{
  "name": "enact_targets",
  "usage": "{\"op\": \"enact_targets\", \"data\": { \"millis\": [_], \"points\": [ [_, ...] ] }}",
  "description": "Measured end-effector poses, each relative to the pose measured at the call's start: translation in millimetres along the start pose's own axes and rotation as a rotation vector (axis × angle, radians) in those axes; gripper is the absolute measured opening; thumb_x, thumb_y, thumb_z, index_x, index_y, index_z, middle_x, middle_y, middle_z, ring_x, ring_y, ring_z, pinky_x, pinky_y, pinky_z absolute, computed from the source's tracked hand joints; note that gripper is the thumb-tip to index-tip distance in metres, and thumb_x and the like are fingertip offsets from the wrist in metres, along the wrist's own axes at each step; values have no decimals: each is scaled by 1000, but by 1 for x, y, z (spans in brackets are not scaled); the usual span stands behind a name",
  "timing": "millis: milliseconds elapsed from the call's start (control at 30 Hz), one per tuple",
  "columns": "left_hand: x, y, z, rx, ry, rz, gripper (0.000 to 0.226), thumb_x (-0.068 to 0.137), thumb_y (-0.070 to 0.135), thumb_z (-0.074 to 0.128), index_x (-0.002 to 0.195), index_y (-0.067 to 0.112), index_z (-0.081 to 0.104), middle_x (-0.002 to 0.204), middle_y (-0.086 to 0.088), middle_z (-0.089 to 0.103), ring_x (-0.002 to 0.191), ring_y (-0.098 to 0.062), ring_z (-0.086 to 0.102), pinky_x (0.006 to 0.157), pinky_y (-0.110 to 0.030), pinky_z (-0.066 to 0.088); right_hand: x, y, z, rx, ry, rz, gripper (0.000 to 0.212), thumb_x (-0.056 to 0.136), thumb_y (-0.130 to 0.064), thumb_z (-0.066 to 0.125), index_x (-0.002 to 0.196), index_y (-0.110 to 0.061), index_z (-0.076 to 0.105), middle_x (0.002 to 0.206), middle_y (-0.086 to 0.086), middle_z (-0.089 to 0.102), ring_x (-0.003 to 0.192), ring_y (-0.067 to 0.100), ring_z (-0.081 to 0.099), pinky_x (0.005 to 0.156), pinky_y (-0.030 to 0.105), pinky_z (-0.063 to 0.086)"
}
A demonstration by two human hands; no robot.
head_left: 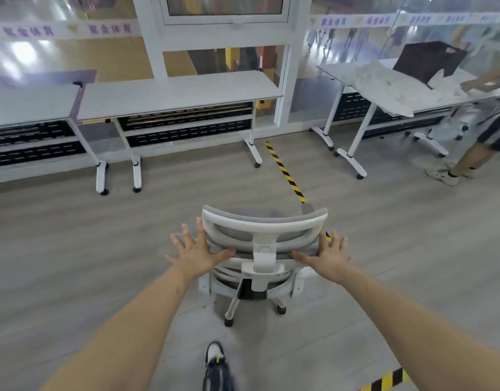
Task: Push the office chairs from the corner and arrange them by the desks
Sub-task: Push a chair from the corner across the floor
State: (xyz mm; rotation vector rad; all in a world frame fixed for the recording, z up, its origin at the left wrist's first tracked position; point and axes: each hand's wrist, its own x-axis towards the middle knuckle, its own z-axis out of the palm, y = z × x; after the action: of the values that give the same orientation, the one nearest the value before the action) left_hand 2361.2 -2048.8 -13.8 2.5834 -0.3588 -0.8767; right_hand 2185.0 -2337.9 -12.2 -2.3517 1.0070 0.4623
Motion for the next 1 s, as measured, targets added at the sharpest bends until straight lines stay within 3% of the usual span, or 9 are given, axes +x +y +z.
{"op": "enact_targets", "data": {
  "millis": [233, 400, 567, 1000],
  "points": [
    [133, 59, -65, 35, -39, 34, 136, 60, 103, 48, 147, 47, -41, 164, -6, -40, 149, -42, -36, 115, -79, -1, 123, -49, -58, 46, 29, 21, 142, 51, -110, 42, 155, -45, -29, 172, 2, -19, 156, 31, -25, 122, 68, 2],
    [219, 97, -114, 51, -80, 33, 139, 57, 104, 50, 145, 49, -42, 164, -4, -40, 148, -42, -37, 113, -79, -1, 199, -86, -96, 22, -6, 63, 150, 41, -113, 31, 156, -40, -31, 171, 6, -21, 155, 36, -25, 122, 68, 3],
    [284, 136, -144, 37, -100, 50, 134, 57, 104, 49, 133, 54, -49, 162, -4, -43, 145, -40, -42, 113, -78, -6, 273, -105, -132, 61, 4, 59, 150, 39, -113, 32, 155, -43, -31, 171, 3, -23, 154, 33, -29, 122, 68, 2],
    [459, 247, -204, 2, -42, -25, 137, 55, 106, 49, 144, 53, -41, 163, 0, -41, 149, -39, -36, 115, -78, -5, 488, -149, -247, -21, -24, -9, 144, 43, -114, 29, 151, -46, -35, 171, 5, -23, 154, 37, -28, 122, 70, 1]
  ]
}}
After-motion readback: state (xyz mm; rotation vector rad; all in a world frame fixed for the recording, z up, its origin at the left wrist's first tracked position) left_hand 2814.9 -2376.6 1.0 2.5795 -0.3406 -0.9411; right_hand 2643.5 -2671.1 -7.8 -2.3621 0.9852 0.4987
